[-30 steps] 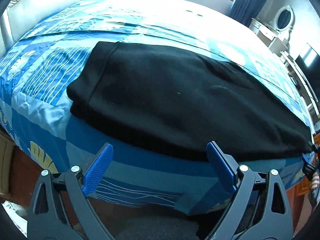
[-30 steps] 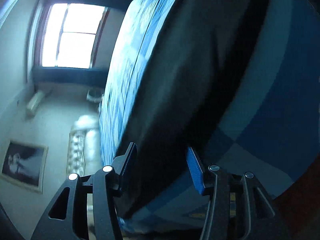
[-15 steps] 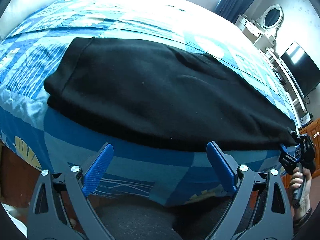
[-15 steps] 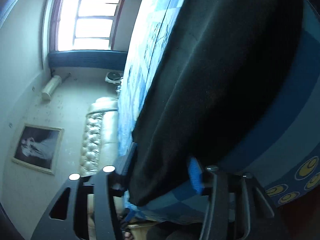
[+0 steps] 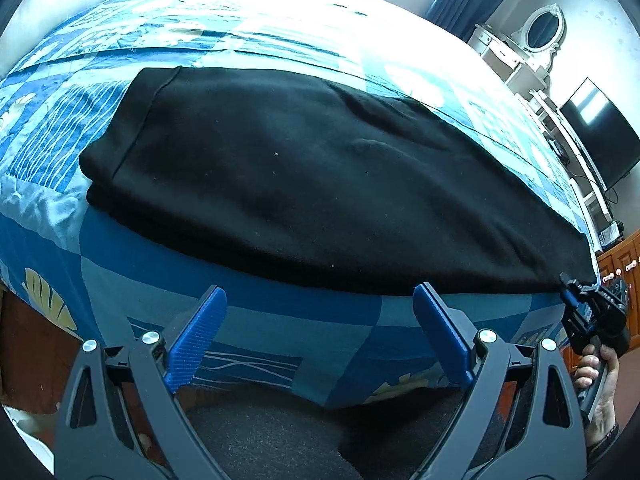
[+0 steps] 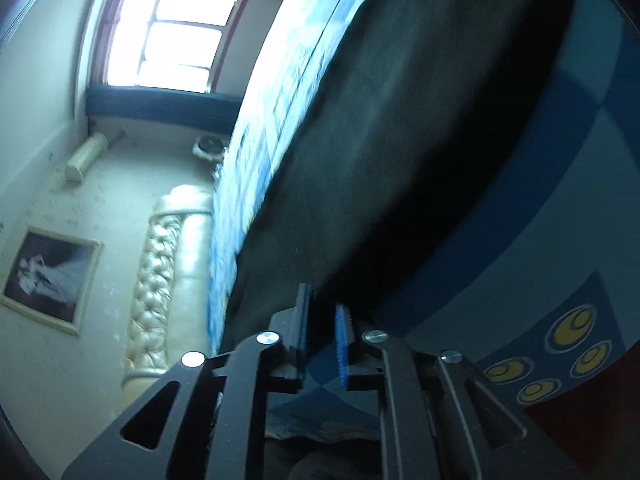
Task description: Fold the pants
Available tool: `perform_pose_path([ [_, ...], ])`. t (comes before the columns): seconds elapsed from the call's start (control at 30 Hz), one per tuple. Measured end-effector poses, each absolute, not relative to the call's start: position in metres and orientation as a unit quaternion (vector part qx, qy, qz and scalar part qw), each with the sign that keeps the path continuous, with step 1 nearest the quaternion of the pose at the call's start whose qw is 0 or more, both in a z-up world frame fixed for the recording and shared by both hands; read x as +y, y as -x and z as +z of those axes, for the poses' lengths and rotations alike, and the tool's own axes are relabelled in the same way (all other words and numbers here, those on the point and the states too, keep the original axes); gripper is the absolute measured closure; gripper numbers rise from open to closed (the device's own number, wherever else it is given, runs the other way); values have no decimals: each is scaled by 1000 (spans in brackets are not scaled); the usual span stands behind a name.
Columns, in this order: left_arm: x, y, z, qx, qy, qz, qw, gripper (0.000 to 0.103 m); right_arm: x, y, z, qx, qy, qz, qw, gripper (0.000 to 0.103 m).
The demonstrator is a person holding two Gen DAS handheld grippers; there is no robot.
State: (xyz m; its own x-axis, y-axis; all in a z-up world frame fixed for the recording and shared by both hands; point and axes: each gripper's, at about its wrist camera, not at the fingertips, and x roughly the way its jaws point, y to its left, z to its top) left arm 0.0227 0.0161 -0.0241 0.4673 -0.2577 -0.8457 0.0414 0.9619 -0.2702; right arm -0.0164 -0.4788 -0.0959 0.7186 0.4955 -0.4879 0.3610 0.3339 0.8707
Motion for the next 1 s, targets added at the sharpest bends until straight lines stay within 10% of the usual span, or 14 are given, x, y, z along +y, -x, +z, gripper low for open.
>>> perform_pose_path([
  [0.33, 14, -23, -27, 514, 106, -88, 847, 9, -592, 72, -105, 252, -639, -92, 721, 76],
  [0.43, 13, -22, -27, 516, 105, -87, 846, 9, -613, 81, -101, 266, -598, -136, 743, 98],
  [0.67, 15, -23, -28, 516, 108, -88, 845, 9, -657, 132, -106, 239, -616, -154, 735, 98],
  [0.73, 16, -23, -28, 514, 108, -89, 846, 9, -675, 142, -100, 214, -625, -156, 735, 88],
  [0.8, 17, -24, -28, 512, 105, -88, 848, 9, -691, 145, -95, 198, -633, -157, 732, 52],
  [1.0, 25, -27, -35, 520, 107, -72, 845, 9, -727, 128, -95, 184, -646, -156, 724, 47],
])
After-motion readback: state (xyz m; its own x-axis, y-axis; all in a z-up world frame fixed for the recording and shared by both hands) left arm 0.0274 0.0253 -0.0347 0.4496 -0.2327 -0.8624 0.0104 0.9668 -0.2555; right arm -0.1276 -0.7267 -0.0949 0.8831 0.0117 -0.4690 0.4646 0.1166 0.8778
